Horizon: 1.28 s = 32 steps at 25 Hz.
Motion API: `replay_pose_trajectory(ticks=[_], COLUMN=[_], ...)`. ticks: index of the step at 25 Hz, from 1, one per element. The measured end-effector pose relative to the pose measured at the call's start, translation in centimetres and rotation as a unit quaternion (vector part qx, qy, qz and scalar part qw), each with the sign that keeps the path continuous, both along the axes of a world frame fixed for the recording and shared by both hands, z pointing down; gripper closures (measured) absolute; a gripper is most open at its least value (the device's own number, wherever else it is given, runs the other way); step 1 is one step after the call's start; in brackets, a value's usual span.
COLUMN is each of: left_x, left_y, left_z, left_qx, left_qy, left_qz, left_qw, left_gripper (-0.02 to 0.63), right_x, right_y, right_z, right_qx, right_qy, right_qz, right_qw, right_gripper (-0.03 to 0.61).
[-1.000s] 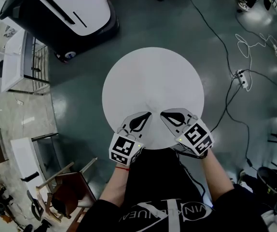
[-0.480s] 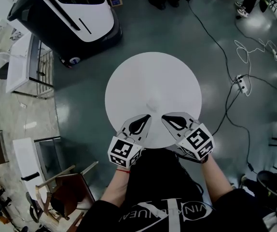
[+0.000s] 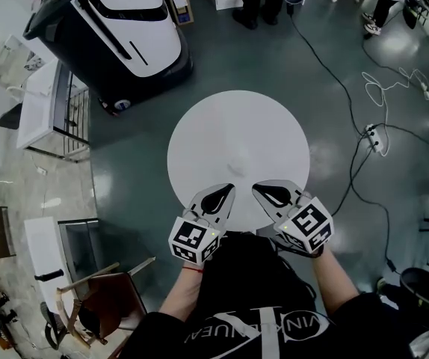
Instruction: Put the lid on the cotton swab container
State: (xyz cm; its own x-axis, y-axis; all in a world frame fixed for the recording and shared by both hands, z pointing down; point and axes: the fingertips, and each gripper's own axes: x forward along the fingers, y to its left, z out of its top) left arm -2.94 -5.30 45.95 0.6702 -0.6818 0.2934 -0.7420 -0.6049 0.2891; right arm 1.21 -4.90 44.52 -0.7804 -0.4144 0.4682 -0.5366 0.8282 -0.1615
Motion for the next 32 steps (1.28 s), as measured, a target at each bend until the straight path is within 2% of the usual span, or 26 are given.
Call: replay_pose_trajectory(ticks=[17, 32], left_x=[-0.1, -0.7], left_y=[1.5, 0.1], left_z=[-3.3, -7.7], left_qx=[0.025, 0.079], left_qy=[0.017, 0.023], left_qz=[-0.011, -0.025], left_qw=[0.9995, 0.9962], left_gripper=[0.604, 0.604], right_x=[-0.8, -0.6], right_y=[2.1, 1.3], right_z=[-3.0, -7.0], right_qx=[0.028, 0.079], right_qy=[-0.017, -0.031], right_qz=[-0.012, -0.001], right_qw=[0.999, 0.996], right_gripper=[0.575, 0.575])
